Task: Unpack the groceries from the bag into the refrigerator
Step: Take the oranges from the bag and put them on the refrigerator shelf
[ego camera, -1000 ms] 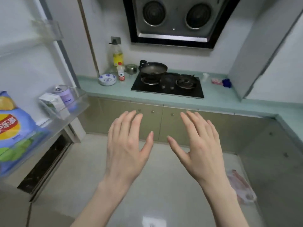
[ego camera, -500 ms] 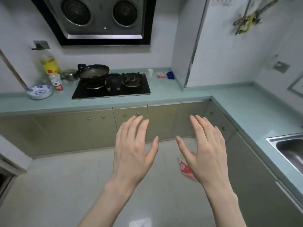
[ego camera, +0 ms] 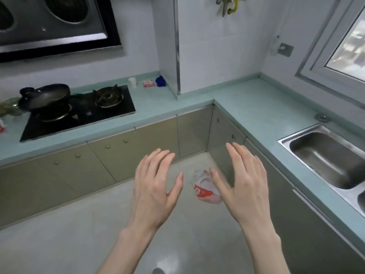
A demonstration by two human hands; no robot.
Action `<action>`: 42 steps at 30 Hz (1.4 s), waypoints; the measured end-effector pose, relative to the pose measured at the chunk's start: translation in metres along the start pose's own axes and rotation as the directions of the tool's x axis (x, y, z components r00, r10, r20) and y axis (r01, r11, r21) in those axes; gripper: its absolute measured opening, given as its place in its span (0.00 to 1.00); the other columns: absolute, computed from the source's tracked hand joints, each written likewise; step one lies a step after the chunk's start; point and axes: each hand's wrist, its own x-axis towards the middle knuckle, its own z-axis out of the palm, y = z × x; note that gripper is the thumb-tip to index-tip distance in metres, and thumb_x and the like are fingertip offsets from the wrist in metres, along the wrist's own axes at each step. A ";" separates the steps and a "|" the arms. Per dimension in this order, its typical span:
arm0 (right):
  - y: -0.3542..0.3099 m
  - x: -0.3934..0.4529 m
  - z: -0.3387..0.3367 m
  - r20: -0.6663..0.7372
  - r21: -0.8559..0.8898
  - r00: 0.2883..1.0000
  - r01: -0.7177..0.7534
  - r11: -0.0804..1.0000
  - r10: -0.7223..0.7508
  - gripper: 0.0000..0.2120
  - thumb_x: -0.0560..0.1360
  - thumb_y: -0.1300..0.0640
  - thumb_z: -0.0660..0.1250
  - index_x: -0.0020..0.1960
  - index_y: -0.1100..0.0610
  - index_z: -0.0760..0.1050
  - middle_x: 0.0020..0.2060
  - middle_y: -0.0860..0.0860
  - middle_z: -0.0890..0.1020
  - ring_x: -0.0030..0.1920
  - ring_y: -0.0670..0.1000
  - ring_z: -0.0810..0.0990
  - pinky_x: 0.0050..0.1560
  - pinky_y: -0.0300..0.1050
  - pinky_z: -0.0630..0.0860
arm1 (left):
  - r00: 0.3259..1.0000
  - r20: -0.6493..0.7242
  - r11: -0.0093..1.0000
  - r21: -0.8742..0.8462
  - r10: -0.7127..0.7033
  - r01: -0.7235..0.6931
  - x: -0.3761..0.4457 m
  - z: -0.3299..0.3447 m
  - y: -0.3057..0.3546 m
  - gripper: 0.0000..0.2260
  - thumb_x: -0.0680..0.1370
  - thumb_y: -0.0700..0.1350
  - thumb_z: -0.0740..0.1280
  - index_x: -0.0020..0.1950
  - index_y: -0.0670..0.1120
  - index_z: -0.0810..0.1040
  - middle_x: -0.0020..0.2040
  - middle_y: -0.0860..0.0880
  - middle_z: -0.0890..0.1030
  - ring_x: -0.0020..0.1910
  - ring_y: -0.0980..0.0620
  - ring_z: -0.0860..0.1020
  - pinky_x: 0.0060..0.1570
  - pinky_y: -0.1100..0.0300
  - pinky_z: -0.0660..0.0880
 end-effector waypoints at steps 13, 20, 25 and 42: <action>0.049 0.061 0.049 -0.036 -0.126 0.987 -0.160 0.979 0.157 0.28 0.80 0.47 0.70 0.76 0.57 0.71 0.73 0.51 0.74 0.75 0.54 0.72 0.75 0.59 0.68 | 0.981 0.146 0.976 -0.194 0.127 -0.098 0.092 0.115 -0.044 0.20 0.81 0.51 0.66 0.71 0.43 0.76 0.70 0.47 0.76 0.75 0.47 0.71 0.72 0.43 0.69; 0.060 0.108 0.099 -0.064 -0.126 0.976 -0.214 0.969 0.208 0.28 0.80 0.48 0.72 0.76 0.58 0.71 0.73 0.51 0.75 0.73 0.53 0.73 0.73 0.57 0.70 | 0.965 0.165 0.952 -0.266 0.203 -0.155 0.146 0.168 -0.077 0.19 0.81 0.48 0.67 0.70 0.42 0.77 0.69 0.47 0.77 0.74 0.47 0.72 0.72 0.45 0.69; 0.080 0.127 0.129 -0.040 -0.156 0.962 -0.275 0.949 0.272 0.28 0.79 0.49 0.72 0.75 0.58 0.71 0.73 0.51 0.75 0.72 0.52 0.74 0.75 0.52 0.69 | 0.956 0.187 0.935 -0.315 0.227 -0.161 0.182 0.206 -0.087 0.18 0.81 0.47 0.67 0.69 0.42 0.78 0.68 0.47 0.78 0.73 0.47 0.73 0.73 0.49 0.69; 0.271 0.102 0.408 0.143 -0.059 0.916 -0.371 0.927 0.375 0.24 0.81 0.49 0.66 0.74 0.57 0.72 0.73 0.50 0.75 0.71 0.50 0.75 0.70 0.47 0.71 | 0.925 0.373 0.953 -0.299 0.071 0.047 0.154 0.516 -0.177 0.17 0.81 0.44 0.67 0.68 0.40 0.78 0.65 0.46 0.79 0.68 0.47 0.75 0.71 0.54 0.70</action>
